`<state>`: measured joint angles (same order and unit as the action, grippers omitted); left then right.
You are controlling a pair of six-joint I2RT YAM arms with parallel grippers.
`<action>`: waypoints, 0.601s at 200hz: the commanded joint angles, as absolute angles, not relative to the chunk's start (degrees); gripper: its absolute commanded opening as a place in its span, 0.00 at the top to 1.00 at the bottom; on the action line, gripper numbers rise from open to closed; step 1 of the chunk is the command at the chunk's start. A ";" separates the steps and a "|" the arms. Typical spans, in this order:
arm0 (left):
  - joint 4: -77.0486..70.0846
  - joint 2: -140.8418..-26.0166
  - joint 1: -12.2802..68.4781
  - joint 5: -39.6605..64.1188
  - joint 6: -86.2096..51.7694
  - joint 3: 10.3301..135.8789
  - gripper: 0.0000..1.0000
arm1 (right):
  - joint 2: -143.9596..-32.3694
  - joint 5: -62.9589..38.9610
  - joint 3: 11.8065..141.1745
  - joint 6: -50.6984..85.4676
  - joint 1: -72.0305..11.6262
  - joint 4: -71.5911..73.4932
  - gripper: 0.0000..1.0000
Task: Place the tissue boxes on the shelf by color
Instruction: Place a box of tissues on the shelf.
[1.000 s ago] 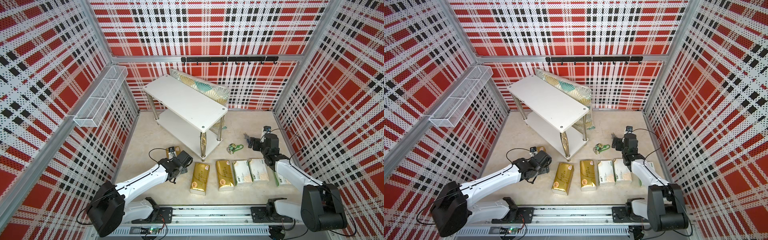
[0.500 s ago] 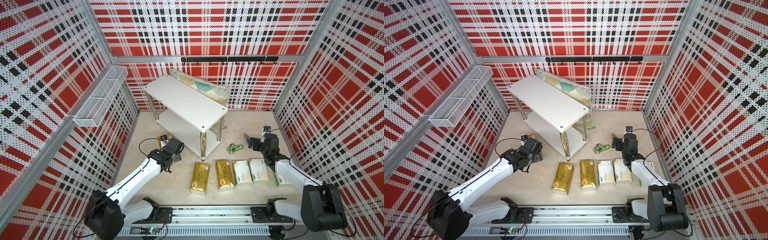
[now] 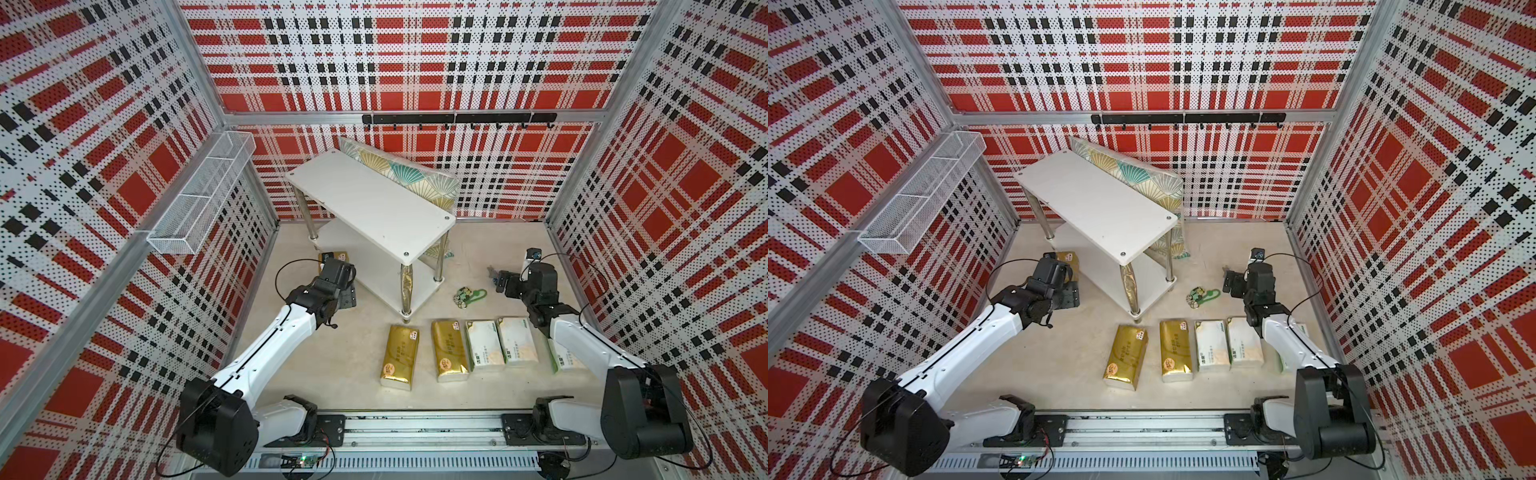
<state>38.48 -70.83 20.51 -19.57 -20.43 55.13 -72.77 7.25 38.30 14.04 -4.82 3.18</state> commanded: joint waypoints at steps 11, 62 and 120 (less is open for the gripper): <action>30.93 -71.79 18.49 -14.57 -12.65 55.70 0.22 | -72.56 8.23 39.77 15.59 -5.37 0.66 0.00; 26.51 -73.01 15.31 -7.45 -3.16 54.88 0.19 | -69.45 8.22 39.03 17.24 -5.38 -1.14 0.00; 23.38 -76.07 12.99 -1.77 6.54 55.59 0.18 | -69.55 8.07 38.84 19.99 -5.77 -0.26 0.00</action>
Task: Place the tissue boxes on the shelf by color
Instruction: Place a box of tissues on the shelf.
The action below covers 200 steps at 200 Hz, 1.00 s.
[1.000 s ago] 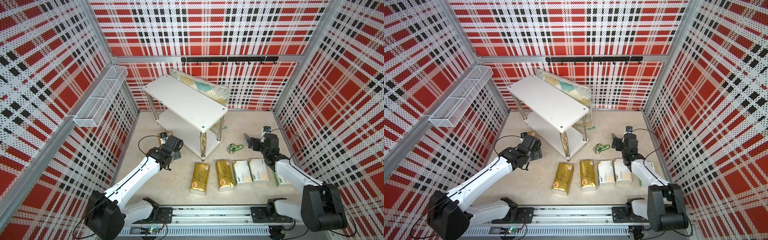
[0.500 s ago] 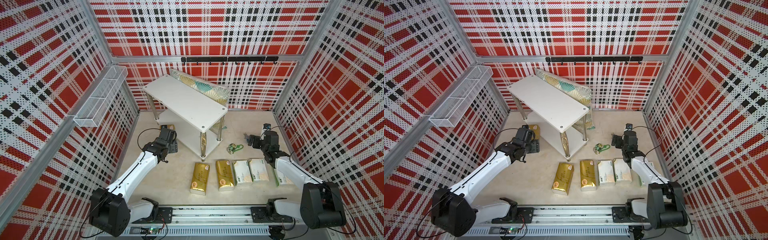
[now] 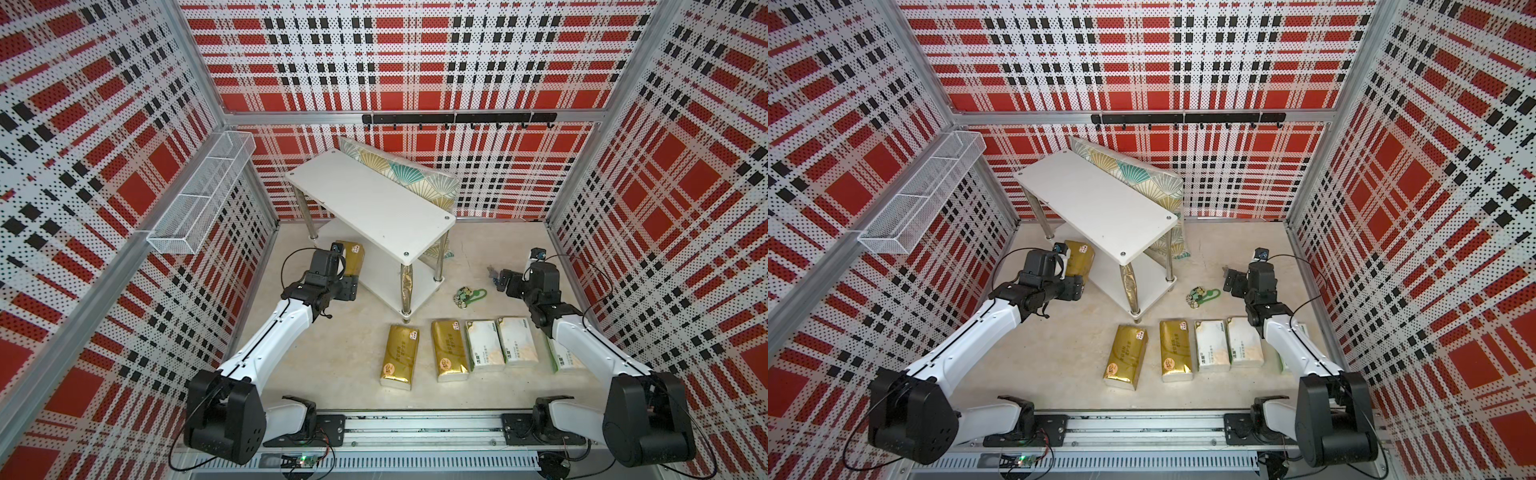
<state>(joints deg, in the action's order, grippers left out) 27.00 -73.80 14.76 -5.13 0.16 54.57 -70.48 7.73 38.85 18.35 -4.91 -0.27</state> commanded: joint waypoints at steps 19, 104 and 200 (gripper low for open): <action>23.41 -78.15 12.49 -2.20 8.58 56.82 0.18 | -69.58 8.17 38.80 19.96 -5.74 0.09 0.00; 25.93 -84.52 10.27 -2.56 18.08 66.44 0.17 | -71.99 9.63 37.80 21.79 -6.86 4.34 0.00; 20.24 -91.43 3.56 5.64 23.84 67.73 0.19 | -69.98 13.89 38.75 22.98 -8.08 2.56 0.00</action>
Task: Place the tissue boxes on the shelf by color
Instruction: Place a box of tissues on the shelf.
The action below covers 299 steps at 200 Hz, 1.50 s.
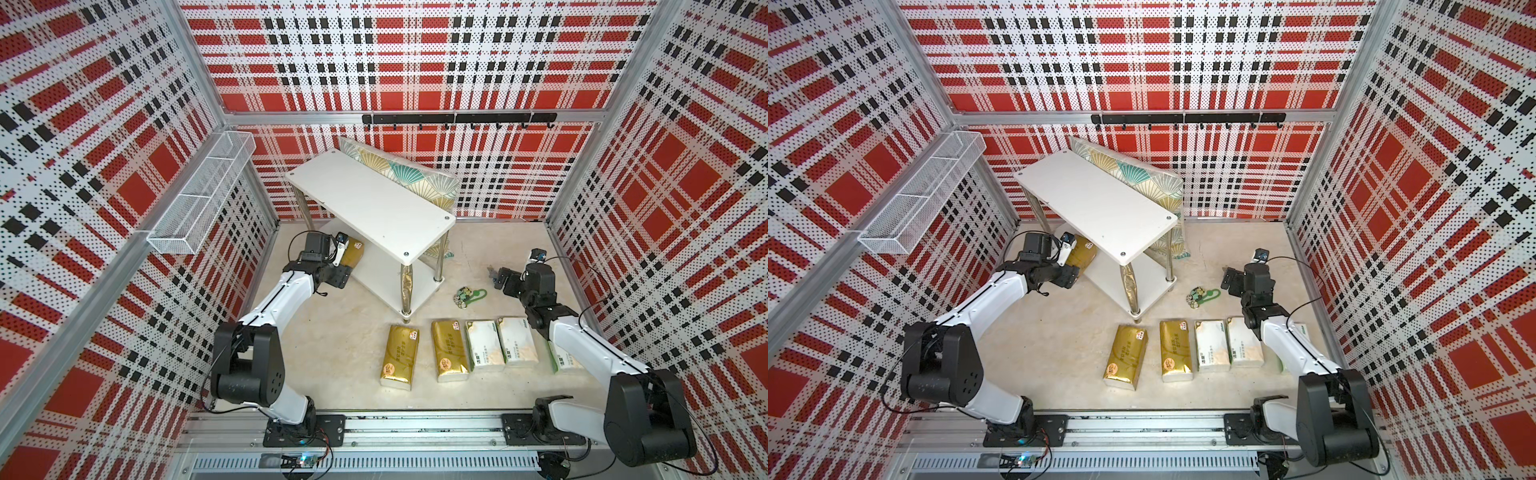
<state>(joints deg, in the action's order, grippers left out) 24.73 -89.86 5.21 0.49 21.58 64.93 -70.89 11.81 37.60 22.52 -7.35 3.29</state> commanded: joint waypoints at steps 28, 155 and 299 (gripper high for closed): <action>19.06 -94.67 0.70 11.11 26.15 70.09 0.19 | -70.85 14.80 39.36 22.78 -8.74 0.89 0.00; 16.04 -103.27 -3.24 19.11 31.75 75.61 0.19 | -72.21 14.22 40.74 23.38 -9.36 -1.19 0.00; 18.18 -110.43 -4.77 21.27 34.98 83.31 0.20 | -72.86 15.49 41.40 22.88 -11.16 -1.98 0.00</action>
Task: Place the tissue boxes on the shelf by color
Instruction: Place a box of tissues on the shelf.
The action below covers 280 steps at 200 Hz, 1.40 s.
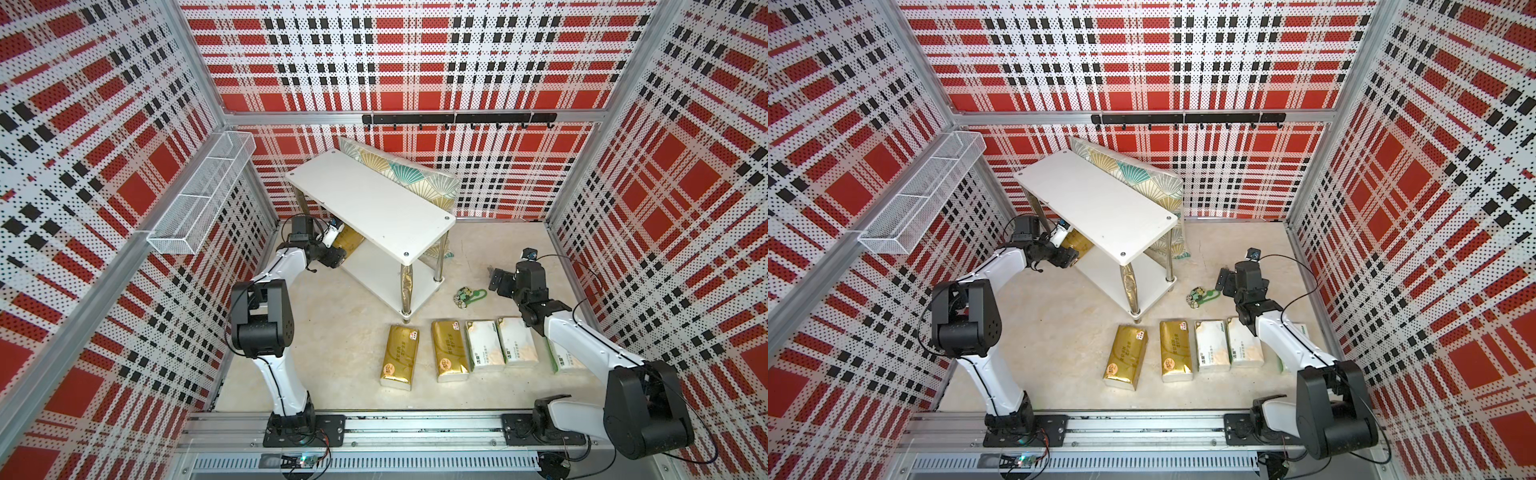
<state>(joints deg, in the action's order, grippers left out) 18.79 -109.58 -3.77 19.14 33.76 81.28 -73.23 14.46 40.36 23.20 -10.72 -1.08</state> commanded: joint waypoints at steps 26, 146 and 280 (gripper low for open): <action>18.12 -111.08 -4.75 21.13 35.32 84.25 0.20 | -73.30 15.46 41.47 23.07 -11.36 -2.27 0.00; 19.89 -115.12 -5.97 22.40 37.28 88.13 0.20 | -74.03 16.63 43.41 22.41 -13.09 -4.47 0.00; 23.08 -121.10 -7.27 25.49 38.37 94.78 0.19 | -75.77 17.45 43.61 21.53 -14.40 -5.19 0.00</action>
<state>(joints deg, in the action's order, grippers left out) 21.87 -118.69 -6.35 24.14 37.47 92.44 -75.26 16.75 42.28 22.09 -13.76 -4.84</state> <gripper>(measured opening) 0.811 0.999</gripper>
